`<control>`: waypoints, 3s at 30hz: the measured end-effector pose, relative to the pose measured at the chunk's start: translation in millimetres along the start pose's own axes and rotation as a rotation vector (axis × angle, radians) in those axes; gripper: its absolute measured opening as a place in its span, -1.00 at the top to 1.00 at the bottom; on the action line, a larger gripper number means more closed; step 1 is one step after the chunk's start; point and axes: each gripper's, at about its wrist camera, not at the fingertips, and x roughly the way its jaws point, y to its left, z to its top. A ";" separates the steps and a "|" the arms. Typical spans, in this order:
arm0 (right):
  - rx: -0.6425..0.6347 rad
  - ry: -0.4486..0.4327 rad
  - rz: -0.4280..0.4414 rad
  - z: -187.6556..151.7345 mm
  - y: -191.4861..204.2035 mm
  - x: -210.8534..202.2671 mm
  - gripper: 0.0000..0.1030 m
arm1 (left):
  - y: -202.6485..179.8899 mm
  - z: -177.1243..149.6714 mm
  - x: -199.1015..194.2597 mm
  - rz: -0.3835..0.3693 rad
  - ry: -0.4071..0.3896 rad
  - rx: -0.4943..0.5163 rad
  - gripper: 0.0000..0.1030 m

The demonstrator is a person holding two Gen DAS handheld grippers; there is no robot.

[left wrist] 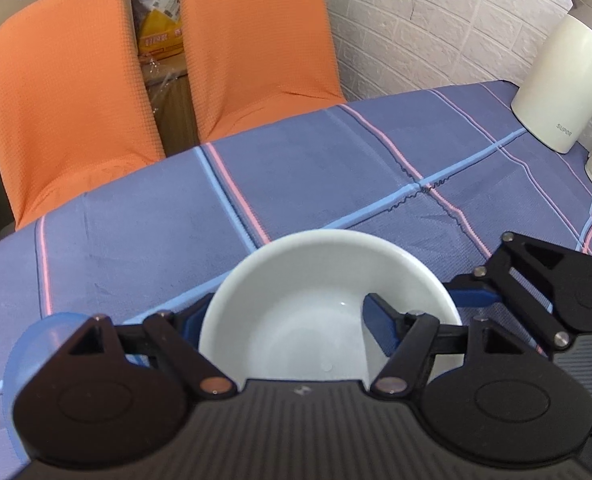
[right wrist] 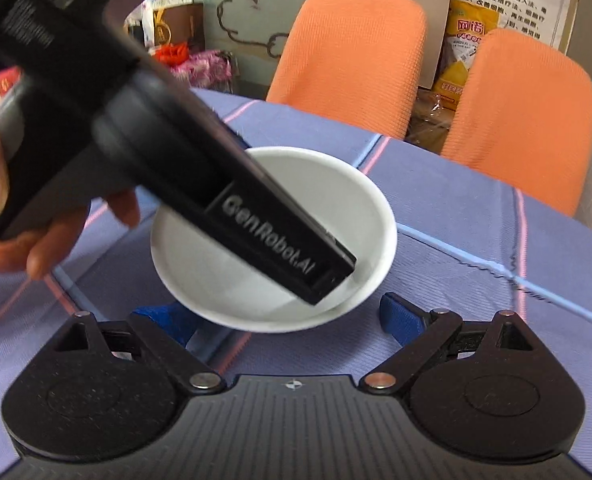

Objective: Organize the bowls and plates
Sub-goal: 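Close the left tool on the white bowl rim and lift it, then carry the white bowl with the left tool into the steel bowl and open, then move the left tool to the rim of the clear blue plastic bowl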

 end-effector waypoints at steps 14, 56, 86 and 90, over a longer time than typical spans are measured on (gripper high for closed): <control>-0.089 -0.148 -0.079 -3.0 23.1 -32.8 -0.62 | -15.2 1.6 -21.1 -0.020 -0.049 -0.007 -0.16; 0.087 -0.055 -0.229 -157.7 106.4 -215.9 -0.59 | -158.7 -187.7 -134.5 -0.161 -0.079 0.059 -0.39; 0.315 -0.143 -0.219 -182.1 70.0 -227.5 -0.60 | -138.8 -189.3 -159.1 -0.119 -0.133 -0.010 -0.40; 0.295 -0.145 -0.209 -173.1 72.8 -224.8 -0.60 | -130.5 -193.1 -163.6 -0.105 -0.136 -0.020 -0.40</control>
